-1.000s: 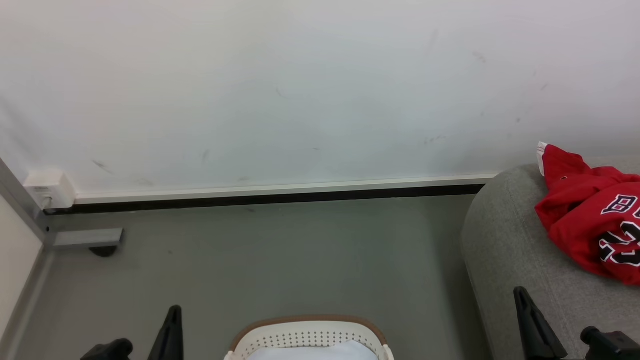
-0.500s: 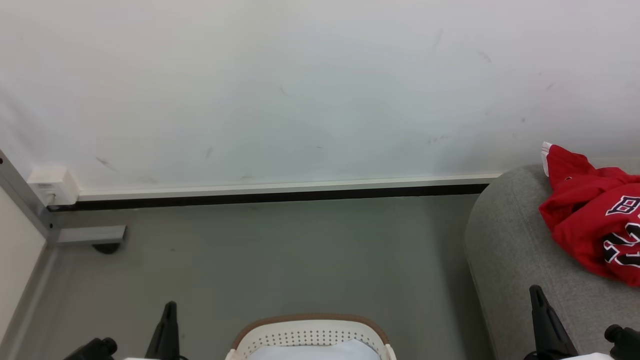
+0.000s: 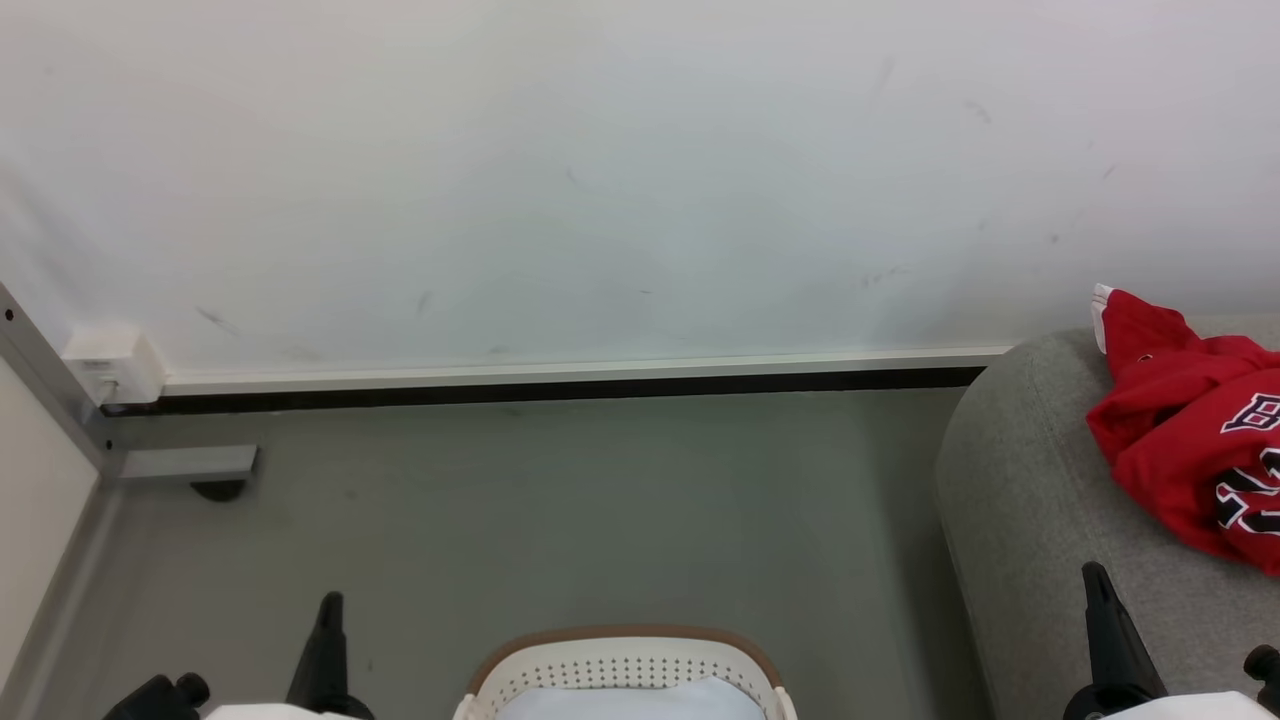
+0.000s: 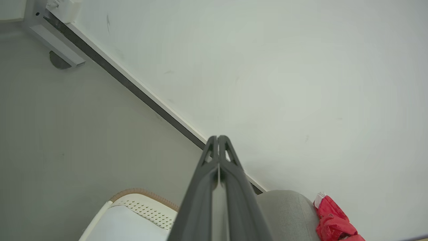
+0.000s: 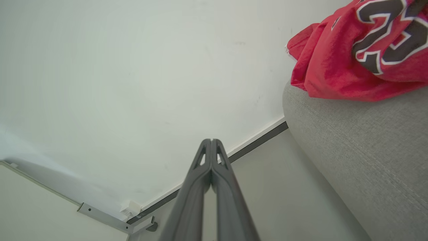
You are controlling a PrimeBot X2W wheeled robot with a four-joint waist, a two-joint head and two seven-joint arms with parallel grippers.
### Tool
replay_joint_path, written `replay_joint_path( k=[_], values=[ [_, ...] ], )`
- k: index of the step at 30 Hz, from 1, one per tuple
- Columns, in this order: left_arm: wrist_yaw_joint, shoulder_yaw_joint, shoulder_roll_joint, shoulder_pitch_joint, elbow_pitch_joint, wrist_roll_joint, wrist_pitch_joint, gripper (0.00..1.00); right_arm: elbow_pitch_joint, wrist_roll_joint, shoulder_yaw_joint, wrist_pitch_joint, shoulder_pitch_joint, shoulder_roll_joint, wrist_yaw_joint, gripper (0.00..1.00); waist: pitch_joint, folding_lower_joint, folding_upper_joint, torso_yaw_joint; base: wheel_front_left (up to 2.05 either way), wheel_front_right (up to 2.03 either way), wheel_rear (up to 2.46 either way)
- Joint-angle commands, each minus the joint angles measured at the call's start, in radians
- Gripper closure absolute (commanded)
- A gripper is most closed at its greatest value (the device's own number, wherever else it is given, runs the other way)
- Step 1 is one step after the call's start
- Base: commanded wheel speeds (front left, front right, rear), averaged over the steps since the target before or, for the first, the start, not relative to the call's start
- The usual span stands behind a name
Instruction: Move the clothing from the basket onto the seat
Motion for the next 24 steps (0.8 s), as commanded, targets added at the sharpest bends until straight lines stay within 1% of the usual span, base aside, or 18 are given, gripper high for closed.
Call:
replay_joint_path(
  k=[1, 24],
  values=[
    [-0.006, 0.005, 0.006, -0.025, -0.017, -0.035, 0.007, 1.0, -0.01, 0.035, -0.009, 0.008, -0.032, -0.003, -0.001, 1.0, 0.0, 0.0, 0.0, 0.001, 0.0, 0.0, 0.0],
    [-0.014, 0.027, 0.008, -0.041, -0.029, -0.301, 0.08, 1.0, -0.006, 0.28, -0.059, 0.076, -0.05, 0.008, -0.001, 1.0, 0.007, 0.0, 0.0, 0.015, 0.0, 0.0, 0.0]
  ],
)
